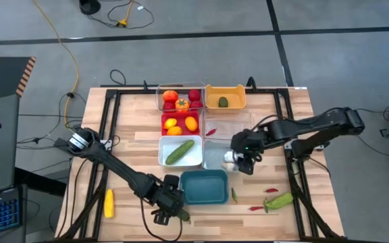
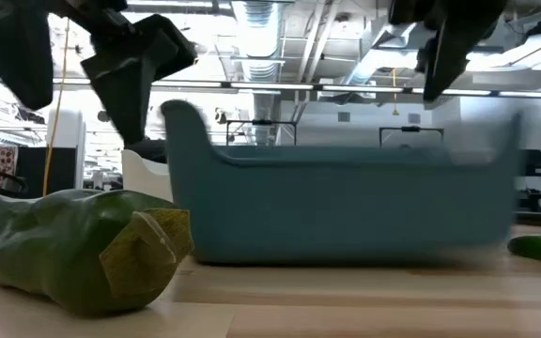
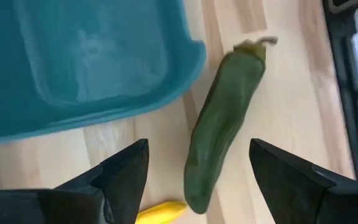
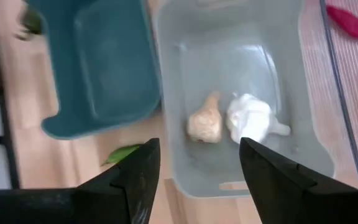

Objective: Sort produce into baskets
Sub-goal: Put the dark green chili pepper into the bottom transparent bin

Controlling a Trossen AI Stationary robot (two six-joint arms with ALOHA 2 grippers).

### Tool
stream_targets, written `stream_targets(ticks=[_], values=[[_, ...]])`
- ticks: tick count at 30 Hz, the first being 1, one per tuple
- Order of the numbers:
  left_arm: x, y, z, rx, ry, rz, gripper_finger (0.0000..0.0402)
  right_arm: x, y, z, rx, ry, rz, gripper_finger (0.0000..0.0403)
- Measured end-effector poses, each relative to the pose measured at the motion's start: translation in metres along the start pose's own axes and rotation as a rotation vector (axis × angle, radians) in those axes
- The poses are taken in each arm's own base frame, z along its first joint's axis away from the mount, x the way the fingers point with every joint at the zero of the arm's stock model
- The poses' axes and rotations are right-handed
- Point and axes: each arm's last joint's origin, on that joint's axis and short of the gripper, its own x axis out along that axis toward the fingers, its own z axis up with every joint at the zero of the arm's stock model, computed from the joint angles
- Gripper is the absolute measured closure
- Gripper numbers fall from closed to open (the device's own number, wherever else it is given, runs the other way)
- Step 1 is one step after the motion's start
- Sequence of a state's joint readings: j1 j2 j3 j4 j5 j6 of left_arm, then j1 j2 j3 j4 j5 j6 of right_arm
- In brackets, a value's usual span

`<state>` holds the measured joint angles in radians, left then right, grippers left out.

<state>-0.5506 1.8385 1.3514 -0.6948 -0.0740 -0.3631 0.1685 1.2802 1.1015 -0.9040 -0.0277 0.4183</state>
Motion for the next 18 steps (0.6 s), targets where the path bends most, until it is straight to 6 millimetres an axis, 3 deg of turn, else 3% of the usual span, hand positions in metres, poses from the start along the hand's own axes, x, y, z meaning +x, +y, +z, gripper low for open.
stream_targets(ticks=[8, 18], values=[[-0.002, -0.005, -0.001, -0.046, -0.035, 0.048, 0.0136, -0.025, 0.007, -0.009, -0.041, -0.087, 0.048, 0.0155], [-0.004, -0.017, -0.008, -0.079, -0.005, 0.021, 0.0136, -0.029, 0.018, -0.014, -0.084, -0.115, 0.075, 0.0155]])
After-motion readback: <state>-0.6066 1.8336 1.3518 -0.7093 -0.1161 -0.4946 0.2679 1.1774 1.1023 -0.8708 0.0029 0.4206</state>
